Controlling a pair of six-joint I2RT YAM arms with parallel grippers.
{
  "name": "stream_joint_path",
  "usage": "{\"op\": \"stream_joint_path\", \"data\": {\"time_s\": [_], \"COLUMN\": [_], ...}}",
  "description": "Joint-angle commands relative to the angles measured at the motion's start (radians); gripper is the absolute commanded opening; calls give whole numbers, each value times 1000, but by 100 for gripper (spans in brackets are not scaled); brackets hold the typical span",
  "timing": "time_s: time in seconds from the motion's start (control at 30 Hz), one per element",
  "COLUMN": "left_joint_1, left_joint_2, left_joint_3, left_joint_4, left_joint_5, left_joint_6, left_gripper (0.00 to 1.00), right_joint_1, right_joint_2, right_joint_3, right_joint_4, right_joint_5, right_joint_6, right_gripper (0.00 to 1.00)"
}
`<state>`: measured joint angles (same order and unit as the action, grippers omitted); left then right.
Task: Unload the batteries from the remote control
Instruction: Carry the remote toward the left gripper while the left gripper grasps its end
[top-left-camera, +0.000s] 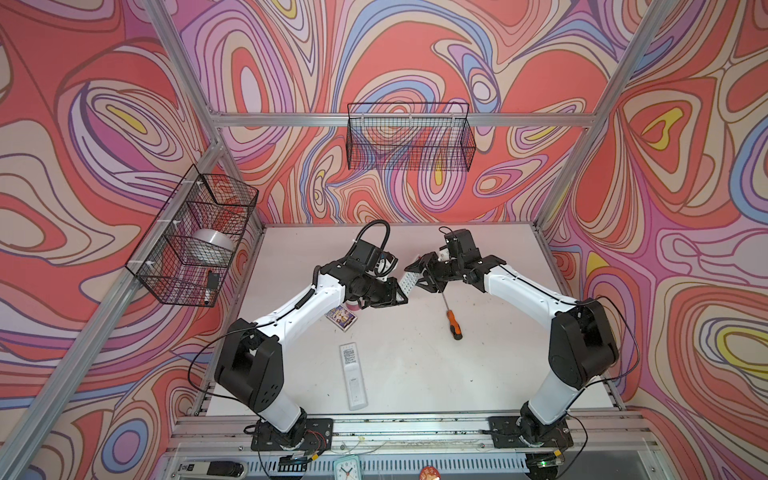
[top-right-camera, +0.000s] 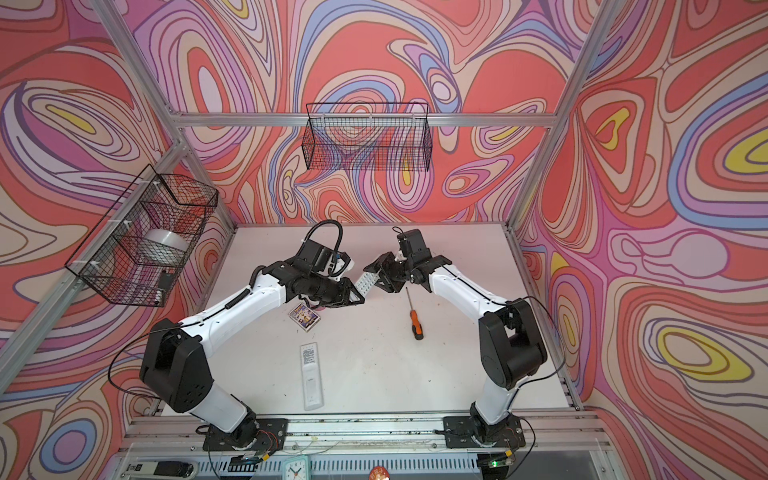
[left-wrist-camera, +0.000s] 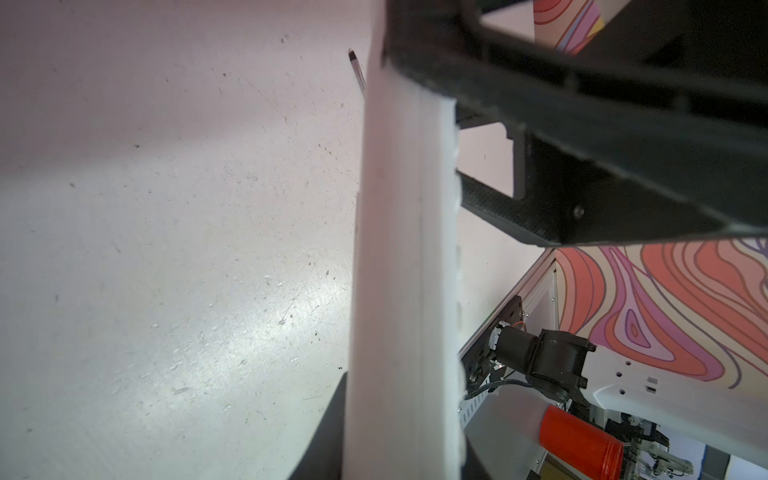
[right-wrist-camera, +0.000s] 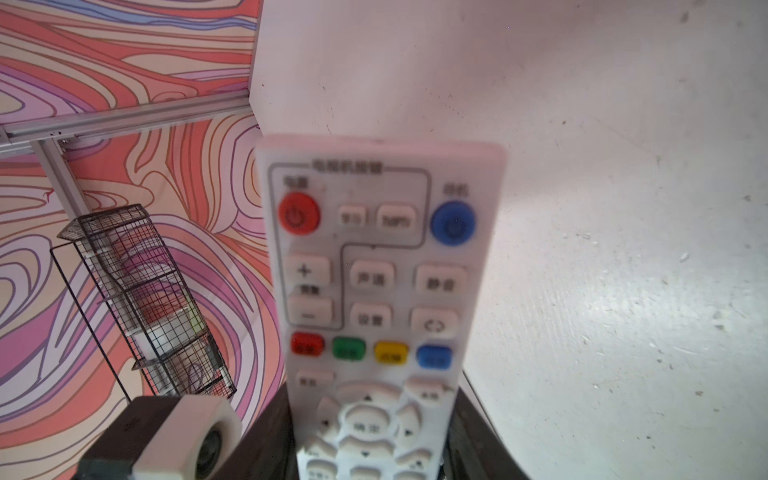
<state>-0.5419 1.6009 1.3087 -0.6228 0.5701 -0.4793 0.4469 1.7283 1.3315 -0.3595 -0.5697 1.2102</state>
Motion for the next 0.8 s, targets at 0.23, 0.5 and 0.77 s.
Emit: {"op": "stream_joint_path", "data": {"time_s": [0.23, 0.5, 0.77], "left_joint_1": [-1, -113, -193], "left_joint_2": [-152, -494, -492], "left_joint_3": [-39, -343, -326], "left_joint_4": [-112, 144, 173], "left_joint_5": [-201, -543, -1018], "left_joint_6": [519, 1008, 1050], "left_gripper": [10, 15, 12], "right_joint_1": [-31, -89, -57], "right_joint_2": [74, 133, -68], "right_joint_3": [320, 568, 309], "right_joint_4": [-577, -935, -619], "right_joint_5": [106, 50, 0], "right_joint_6": [-459, -578, -194], "right_gripper": [73, 71, 71]}}
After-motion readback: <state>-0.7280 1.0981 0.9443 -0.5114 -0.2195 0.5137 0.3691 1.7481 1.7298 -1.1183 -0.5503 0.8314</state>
